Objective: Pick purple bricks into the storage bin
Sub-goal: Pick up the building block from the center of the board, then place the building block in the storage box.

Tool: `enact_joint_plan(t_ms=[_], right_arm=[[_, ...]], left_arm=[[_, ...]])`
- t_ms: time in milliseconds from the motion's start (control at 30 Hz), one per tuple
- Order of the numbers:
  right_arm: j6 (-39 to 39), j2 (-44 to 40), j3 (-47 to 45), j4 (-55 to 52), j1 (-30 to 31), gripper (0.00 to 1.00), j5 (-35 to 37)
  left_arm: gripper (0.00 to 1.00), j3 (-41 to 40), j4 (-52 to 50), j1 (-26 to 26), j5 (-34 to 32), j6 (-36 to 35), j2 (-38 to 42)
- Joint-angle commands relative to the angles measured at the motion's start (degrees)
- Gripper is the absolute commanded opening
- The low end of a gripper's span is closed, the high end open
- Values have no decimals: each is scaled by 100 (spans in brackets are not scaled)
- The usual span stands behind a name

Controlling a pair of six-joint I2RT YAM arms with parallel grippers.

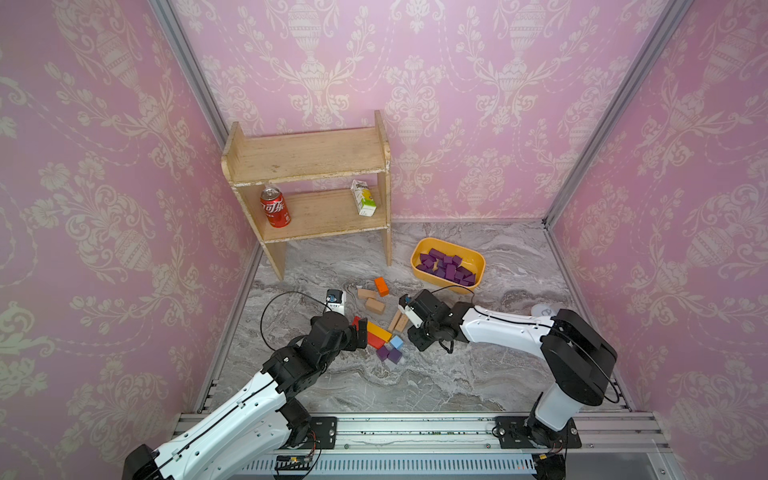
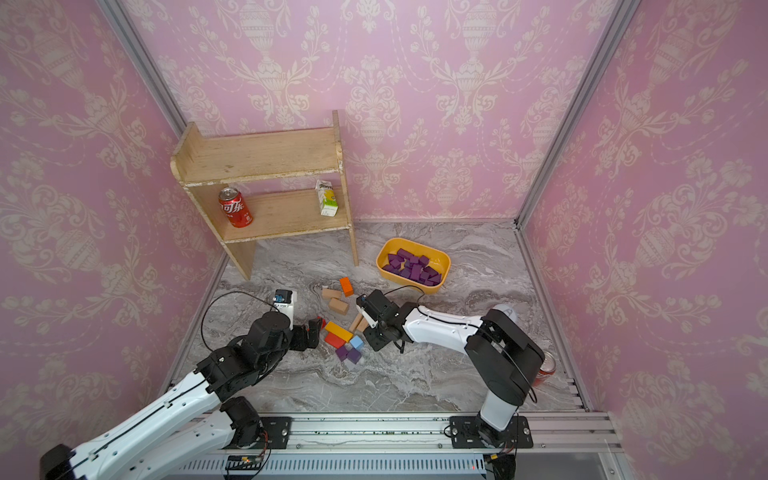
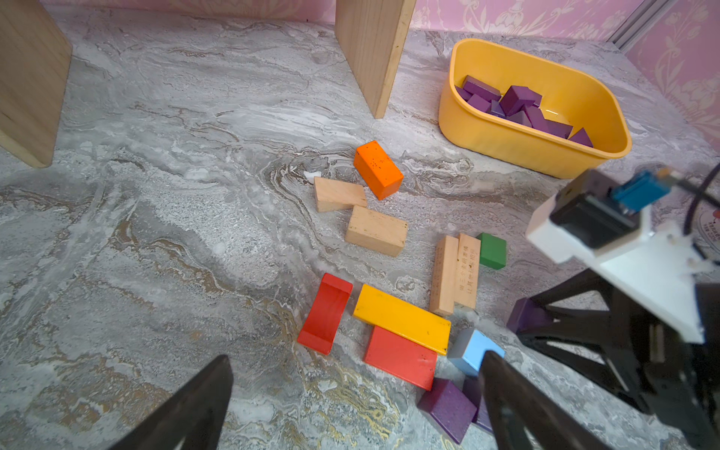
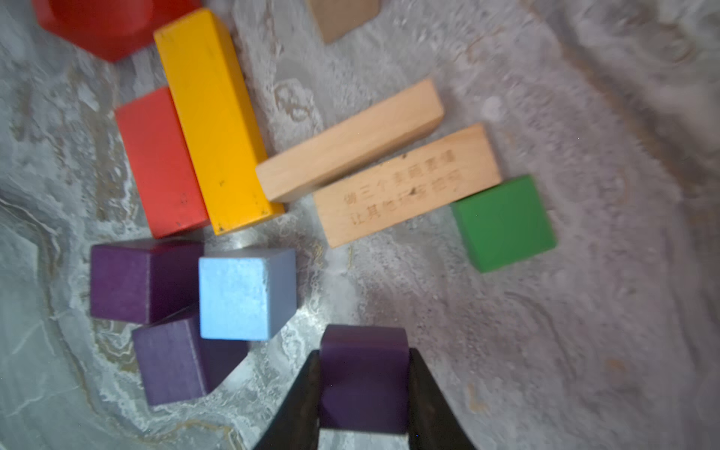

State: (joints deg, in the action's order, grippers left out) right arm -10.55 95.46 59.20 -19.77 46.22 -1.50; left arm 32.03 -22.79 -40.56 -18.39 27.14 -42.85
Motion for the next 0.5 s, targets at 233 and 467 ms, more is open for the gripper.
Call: enact_joint_plan(t_ms=[233, 467], right_arm=[[-227, -4, 1257, 14, -1525, 32, -708], [-396, 1238, 2578, -323, -2461, 30, -745]], left_arm=[[99, -45, 291, 5, 302, -47, 41], [99, -121, 779, 9, 1134, -464, -28]])
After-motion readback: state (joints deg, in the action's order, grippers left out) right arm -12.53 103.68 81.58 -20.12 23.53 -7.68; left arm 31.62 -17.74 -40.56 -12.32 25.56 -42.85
